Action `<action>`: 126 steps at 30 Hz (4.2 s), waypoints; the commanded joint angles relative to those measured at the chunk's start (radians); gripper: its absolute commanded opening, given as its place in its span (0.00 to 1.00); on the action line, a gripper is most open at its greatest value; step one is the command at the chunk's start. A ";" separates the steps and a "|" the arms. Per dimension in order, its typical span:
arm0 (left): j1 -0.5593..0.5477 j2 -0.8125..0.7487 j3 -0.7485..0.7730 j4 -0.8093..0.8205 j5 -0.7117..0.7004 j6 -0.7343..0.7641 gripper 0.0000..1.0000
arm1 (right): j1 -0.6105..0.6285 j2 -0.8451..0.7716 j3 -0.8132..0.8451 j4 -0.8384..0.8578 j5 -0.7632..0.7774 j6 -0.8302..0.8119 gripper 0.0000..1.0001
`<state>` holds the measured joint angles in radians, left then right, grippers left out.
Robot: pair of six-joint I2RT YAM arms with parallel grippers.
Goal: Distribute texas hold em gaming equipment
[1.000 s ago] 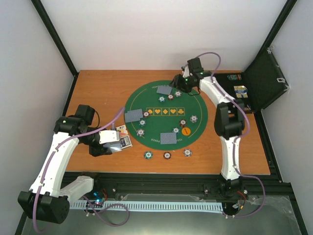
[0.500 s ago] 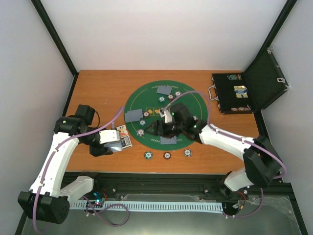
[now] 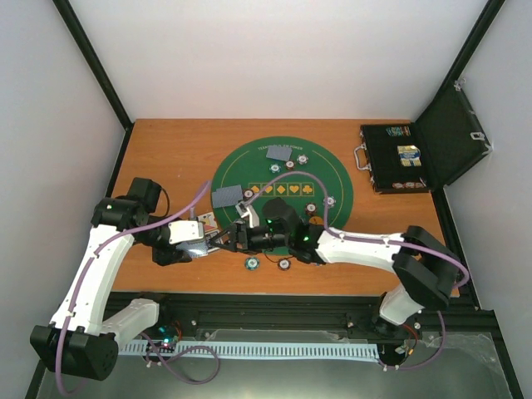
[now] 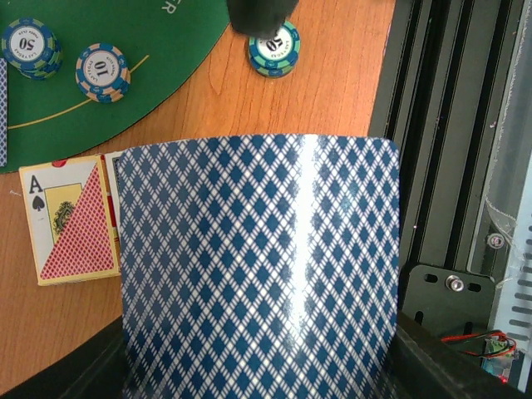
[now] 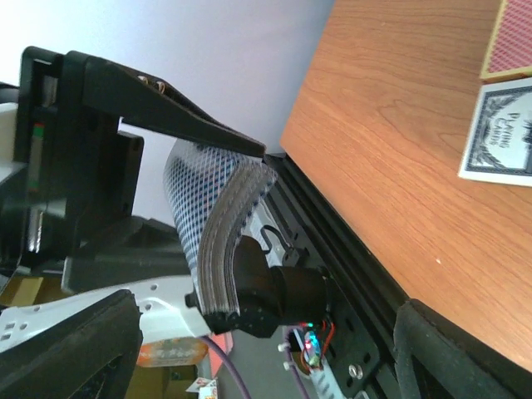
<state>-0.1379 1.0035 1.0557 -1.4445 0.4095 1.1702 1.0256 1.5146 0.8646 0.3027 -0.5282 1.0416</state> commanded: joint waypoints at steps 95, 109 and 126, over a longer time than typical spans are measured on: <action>0.000 -0.035 0.037 -0.039 0.003 0.014 0.03 | -0.493 -0.049 -0.196 -0.393 0.040 -0.277 0.03; 0.000 -0.039 0.035 -0.039 0.012 0.014 0.03 | -0.492 -0.073 -0.099 -0.629 0.202 -0.377 0.37; -0.001 -0.041 0.032 -0.038 0.024 0.014 0.03 | -0.235 -0.196 0.008 -0.402 0.031 -0.156 0.80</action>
<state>-0.1379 0.9665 1.0557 -1.4670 0.4015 1.1759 0.6697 1.2816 0.8143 -0.2981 -0.3859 0.7784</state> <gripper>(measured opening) 0.624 0.769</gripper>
